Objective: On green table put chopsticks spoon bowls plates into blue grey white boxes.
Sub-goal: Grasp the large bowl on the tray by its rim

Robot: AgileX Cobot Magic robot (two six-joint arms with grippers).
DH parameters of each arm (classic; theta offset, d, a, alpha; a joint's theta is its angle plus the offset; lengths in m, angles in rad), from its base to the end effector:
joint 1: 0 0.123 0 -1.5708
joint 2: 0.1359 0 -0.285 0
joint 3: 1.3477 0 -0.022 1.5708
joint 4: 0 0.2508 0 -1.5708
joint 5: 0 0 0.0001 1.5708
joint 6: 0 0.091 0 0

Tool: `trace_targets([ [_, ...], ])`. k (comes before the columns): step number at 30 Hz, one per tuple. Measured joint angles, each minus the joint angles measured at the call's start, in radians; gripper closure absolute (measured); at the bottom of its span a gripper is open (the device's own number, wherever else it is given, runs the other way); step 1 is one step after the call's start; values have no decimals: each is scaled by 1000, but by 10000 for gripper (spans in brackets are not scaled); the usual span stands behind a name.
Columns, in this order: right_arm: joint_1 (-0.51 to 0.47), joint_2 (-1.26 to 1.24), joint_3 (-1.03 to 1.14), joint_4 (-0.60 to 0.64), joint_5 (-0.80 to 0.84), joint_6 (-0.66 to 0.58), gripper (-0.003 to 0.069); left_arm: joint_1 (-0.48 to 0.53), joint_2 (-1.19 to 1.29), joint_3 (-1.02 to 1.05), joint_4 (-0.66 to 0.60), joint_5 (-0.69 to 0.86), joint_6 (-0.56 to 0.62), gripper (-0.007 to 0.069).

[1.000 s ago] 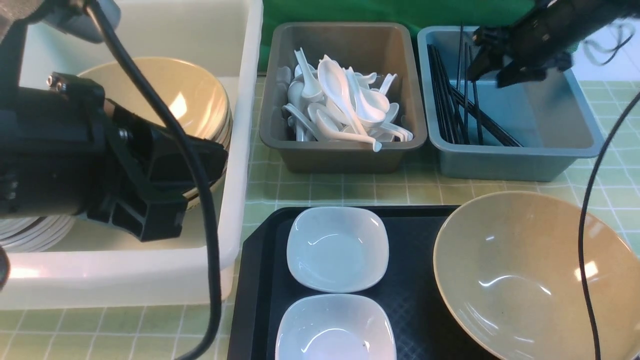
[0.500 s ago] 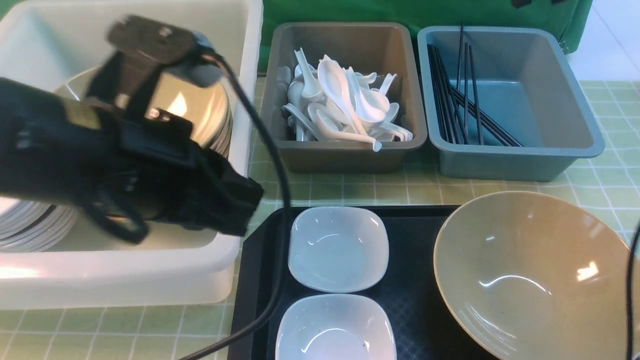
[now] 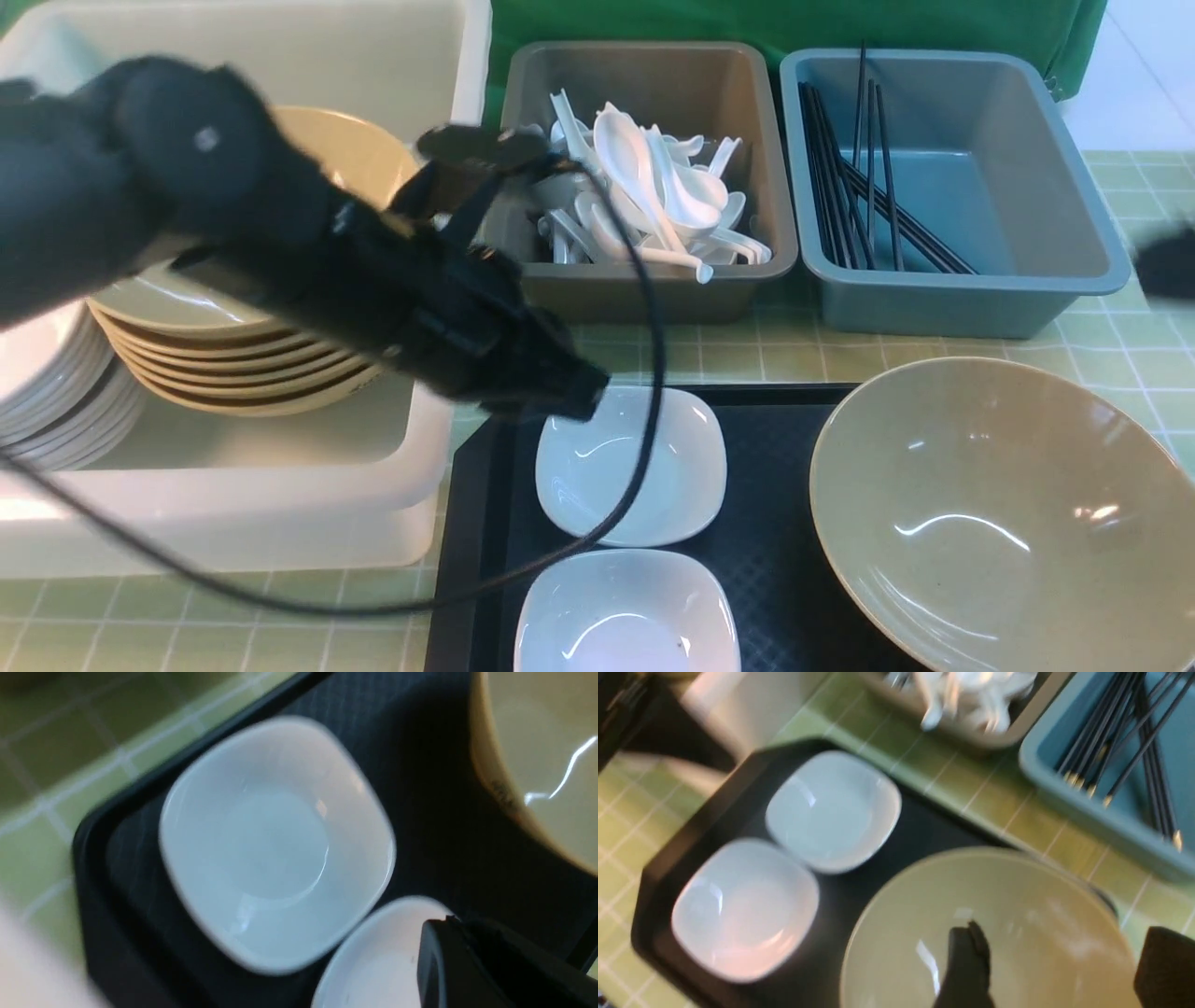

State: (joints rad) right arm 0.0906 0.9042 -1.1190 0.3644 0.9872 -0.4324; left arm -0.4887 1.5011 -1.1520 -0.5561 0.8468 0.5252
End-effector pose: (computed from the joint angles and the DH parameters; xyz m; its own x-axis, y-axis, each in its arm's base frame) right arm 0.1545 0.0412 0.4115 -0.5184 -0.2612 -0.8142 -0.4486 0.8937 -0.0011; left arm 0.2567 -0.1773 0.2921 -0.6667 0.4941 -0.5580 0.7077 0.6545 -0.2660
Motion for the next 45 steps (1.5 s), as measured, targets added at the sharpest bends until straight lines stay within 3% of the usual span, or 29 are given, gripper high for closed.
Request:
trace_targets([
  [8, 0, -318, 233, 2, -23, -9, 205, -79, 170, -229, 11, 56, 23, 619],
  [11, 0, -335, 253, 2, 2, -12, 314, -136, 270, -327, 98, 62, -34, 550],
  [12, 0, -335, 253, 2, 2, -12, 314, -139, 275, -337, 110, 63, -40, 545],
  [14, 4, -335, 254, 2, 8, -20, 477, -159, 346, -401, 179, 71, -126, 456],
  [16, 20, -335, 254, 2, 8, -27, 565, -161, 379, -436, 201, 82, -165, 393],
  [19, 88, -333, 254, 2, 8, -31, 624, -161, 441, -494, 215, 126, -204, 268],
  [24, 222, -302, 254, 2, 10, -34, 637, -161, 543, -598, 220, 249, -198, 54],
  [27, 250, -288, 254, 3, 10, -34, 636, -161, 579, -629, 219, 258, -188, -2],
  [36, 258, -285, 254, 9, 11, -13, 636, -161, 638, -659, 89, 240, -120, -3],
  [45, 259, -285, 254, 9, 29, -8, 636, -161, 638, -795, 92, 270, -171, -2],
])
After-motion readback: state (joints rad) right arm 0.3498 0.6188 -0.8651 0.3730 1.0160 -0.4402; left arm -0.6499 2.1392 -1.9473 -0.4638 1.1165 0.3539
